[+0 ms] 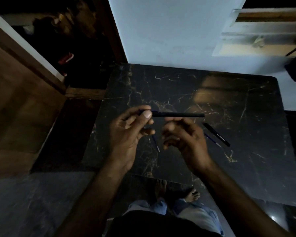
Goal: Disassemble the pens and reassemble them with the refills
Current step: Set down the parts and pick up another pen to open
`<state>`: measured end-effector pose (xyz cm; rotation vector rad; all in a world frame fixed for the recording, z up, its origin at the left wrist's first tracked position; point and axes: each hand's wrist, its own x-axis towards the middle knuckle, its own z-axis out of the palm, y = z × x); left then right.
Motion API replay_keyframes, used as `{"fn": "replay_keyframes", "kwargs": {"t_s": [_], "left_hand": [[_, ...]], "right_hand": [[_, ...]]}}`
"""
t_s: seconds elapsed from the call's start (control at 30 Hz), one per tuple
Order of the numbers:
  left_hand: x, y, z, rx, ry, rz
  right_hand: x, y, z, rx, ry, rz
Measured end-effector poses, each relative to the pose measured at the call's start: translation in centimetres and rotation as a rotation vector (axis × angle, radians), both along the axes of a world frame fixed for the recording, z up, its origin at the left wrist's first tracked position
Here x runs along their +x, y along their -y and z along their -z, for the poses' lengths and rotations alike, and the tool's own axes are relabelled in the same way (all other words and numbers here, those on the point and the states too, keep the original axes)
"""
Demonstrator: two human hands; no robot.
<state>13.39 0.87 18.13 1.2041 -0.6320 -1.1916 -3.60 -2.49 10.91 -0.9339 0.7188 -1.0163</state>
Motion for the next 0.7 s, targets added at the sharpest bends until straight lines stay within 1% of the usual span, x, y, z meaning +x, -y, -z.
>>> {"fn": "replay_keyframes", "kwargs": {"t_s": [0.03,0.07,0.17,0.23,0.37,0.47,0.6,0.7], "left_hand": [[-0.6,0.2,-0.2,-0.022,0.029,0.026],[-1.2,0.3,-0.5,-0.048,0.056,0.054],[-3.3,0.8,-1.4,-0.153,0.098,0.139],[-4.8,1.3,-2.4,-0.195,0.084,0.141],[-8.1,1.9,-4.2,-0.185,-0.008,0.142],[-11.2,1.9,-5.6,-0.163,-0.040,0.085],[-13.9,1.8,-6.8,-0.237,-0.097,-0.003],[-16.1,1.1,-7.4,-0.292,-0.049,0.001]], "right_hand": [[-0.7,-0.3,-2.4,-0.028,0.084,0.015],[-1.4,-0.5,-4.4,-0.053,0.118,0.057],[-3.0,-0.4,-8.4,-0.084,0.140,0.237],[-3.9,-0.3,-9.9,-0.122,0.170,0.283],[-5.7,0.0,-11.7,-0.251,0.161,0.287],[-7.0,0.0,-12.5,-0.233,0.177,0.335],[-8.2,-0.5,-13.1,-0.182,0.286,0.415],[-8.6,-1.2,-13.9,-0.220,0.295,0.414]]}}
